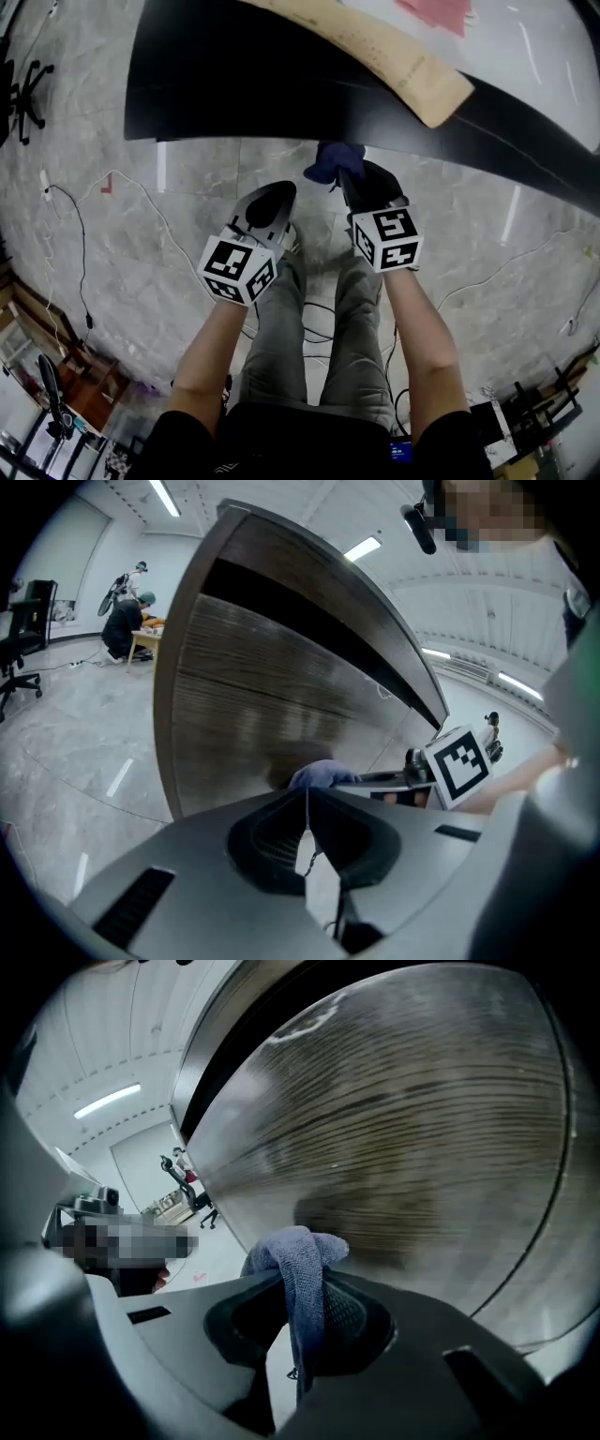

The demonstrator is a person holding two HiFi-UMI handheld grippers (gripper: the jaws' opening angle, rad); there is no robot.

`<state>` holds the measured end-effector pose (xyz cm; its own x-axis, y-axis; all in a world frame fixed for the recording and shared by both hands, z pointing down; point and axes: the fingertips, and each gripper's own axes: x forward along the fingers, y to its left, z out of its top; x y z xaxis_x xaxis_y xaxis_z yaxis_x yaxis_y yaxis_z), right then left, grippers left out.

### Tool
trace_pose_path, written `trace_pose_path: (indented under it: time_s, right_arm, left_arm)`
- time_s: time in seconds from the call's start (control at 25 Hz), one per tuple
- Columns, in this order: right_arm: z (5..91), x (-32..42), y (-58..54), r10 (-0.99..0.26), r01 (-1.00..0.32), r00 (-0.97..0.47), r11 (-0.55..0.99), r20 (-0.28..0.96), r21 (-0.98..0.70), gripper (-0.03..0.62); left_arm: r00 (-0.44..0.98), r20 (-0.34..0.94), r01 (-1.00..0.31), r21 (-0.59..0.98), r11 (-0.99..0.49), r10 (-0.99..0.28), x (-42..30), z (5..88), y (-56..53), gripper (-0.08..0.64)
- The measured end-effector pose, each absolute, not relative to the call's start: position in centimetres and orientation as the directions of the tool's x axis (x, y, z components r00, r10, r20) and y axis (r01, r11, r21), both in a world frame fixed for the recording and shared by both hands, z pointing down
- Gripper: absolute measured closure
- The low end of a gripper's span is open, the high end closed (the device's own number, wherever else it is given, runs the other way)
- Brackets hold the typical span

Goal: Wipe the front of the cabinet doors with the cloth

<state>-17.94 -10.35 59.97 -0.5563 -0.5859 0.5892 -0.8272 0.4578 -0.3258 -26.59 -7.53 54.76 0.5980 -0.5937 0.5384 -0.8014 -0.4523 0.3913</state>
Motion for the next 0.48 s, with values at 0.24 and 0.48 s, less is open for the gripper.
trace_pose_path:
  time_s: [0.24,0.48]
  right_arm:
    - [60.2,-11.4,-10.0,-0.611,-0.852,-0.52,0.427,0.597,-0.303,0.522]
    - [60.9,-6.6,-9.4,-0.625,-0.867,-0.495,0.395,0.603,-0.303,0.522]
  left_arm:
    - [0.642,0.535,-0.764,0.393,-0.511,-0.549,-20.5,54.9,-7.6,0.543]
    - [0.664,0.532,-0.745,0.407,-0.529,-0.526,-15.6,55.2,-7.4,0.543]
